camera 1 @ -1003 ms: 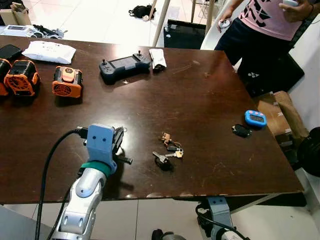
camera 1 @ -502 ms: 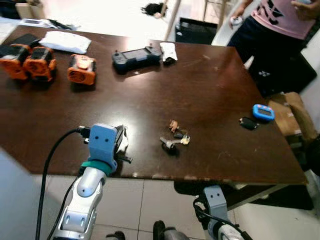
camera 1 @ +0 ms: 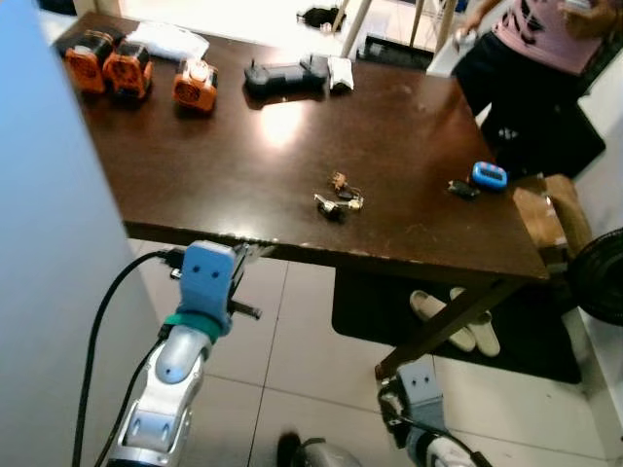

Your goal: Hang keys on a hook

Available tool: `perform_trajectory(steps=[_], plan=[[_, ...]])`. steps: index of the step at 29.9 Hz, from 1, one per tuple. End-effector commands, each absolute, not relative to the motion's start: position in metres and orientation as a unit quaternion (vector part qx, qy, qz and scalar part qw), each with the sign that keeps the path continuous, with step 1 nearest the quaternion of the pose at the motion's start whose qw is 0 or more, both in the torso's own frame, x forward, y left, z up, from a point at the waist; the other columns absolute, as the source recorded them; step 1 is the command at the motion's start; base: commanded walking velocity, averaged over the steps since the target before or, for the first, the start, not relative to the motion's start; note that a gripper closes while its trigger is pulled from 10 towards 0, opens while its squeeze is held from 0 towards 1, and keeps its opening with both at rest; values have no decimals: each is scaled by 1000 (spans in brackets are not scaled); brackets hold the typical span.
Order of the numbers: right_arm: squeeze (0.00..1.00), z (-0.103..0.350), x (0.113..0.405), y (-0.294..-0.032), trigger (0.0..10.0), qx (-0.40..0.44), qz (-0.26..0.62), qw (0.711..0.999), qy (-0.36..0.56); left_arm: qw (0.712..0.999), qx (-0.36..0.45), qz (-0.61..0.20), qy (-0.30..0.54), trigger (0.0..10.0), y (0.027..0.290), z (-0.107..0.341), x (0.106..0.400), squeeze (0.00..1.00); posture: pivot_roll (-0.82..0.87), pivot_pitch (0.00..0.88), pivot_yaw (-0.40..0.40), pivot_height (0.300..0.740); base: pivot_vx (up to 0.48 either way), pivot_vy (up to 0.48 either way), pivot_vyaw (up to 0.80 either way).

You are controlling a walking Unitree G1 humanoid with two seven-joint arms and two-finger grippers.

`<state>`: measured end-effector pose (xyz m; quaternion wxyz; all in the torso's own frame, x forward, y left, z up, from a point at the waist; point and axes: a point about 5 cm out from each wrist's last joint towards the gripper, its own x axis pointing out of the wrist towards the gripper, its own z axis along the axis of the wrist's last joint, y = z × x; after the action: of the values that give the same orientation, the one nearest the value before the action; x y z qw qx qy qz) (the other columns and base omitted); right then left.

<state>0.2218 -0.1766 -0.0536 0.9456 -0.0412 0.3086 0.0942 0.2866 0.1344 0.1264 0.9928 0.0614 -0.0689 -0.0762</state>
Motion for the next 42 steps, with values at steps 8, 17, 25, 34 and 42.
perform_trajectory(steps=[8, 17, 25, 34, 42], plan=[[0, -57, 216, -182, 10000, -53, 105, 940, 320, 991, 71, -101, -44, 10000, 125, 116, 282, 0, -48, 71, -68, 740, 0, 0, 789], [0, -57, 216, -181, 10000, -52, 106, 940, 320, 991, 73, -107, -43, 10000, 123, 115, 282, 0, -49, 65, -67, 740, 0, 0, 800], [0, -58, 214, -183, 10000, -54, 105, 938, 325, 987, 107, -122, -7, 10000, 125, 99, 280, 0, -48, 65, -64, 740, 0, 0, 800], [0, -65, 203, -187, 10000, -59, 100, 931, 345, 931, 219, -256, 139, 10000, 139, 22, 239, 0, -45, 73, -61, 740, 0, 0, 800], [0, -66, 199, -190, 10000, -62, 95, 929, 351, 884, 231, -294, 279, 10000, 169, -29, 199, 0, -46, 76, -57, 740, 0, 0, 800]])
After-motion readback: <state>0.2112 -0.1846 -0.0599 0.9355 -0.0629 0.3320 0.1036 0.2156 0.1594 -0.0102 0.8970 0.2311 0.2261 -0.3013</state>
